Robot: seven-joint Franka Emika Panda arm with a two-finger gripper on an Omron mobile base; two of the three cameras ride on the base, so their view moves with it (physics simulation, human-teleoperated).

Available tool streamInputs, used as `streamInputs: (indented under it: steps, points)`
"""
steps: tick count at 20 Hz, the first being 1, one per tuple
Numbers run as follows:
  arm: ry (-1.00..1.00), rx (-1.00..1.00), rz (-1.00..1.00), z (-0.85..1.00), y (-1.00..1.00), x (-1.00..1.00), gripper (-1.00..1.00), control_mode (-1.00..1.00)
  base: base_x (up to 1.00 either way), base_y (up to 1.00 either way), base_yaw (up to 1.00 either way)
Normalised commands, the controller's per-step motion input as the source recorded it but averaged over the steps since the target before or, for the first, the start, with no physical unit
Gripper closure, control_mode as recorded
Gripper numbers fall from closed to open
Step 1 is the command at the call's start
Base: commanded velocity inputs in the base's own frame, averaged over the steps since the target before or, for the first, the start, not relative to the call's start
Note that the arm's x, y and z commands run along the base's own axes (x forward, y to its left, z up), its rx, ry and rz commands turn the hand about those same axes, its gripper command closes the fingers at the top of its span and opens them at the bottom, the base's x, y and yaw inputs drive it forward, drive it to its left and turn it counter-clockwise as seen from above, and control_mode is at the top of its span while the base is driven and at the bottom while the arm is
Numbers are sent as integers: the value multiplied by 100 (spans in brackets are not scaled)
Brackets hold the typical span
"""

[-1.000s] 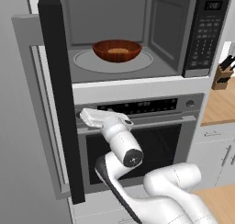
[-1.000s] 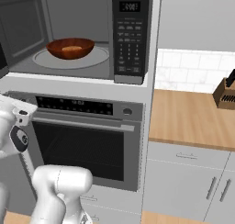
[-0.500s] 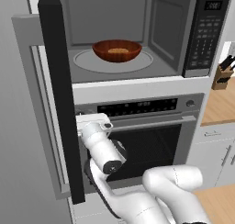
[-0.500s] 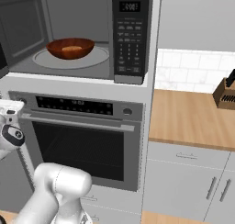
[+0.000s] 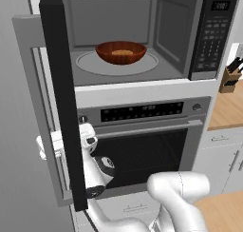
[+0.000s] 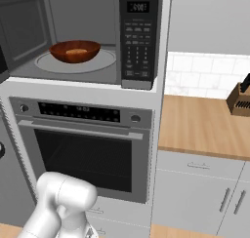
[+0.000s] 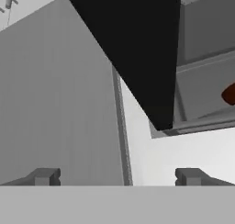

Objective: Open the microwave, place the bowl with waffle inside the microwave, then close the microwave door and turn it on.

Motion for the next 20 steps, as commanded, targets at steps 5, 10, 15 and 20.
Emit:
streamInputs:
  steps: [5,10,15,20]
  points:
    - [-6,-8,-7,20,62,-65,-100,-100,0,0,0]
    - [-5,-9,-18,14,46,-74,-100,-100,0,0,0]
    - [-10,-5,-38,3,27,-78,-100,-100,0,0,0]
    - [-18,-3,-47,14,29,-63,-100,-100,0,0,0]
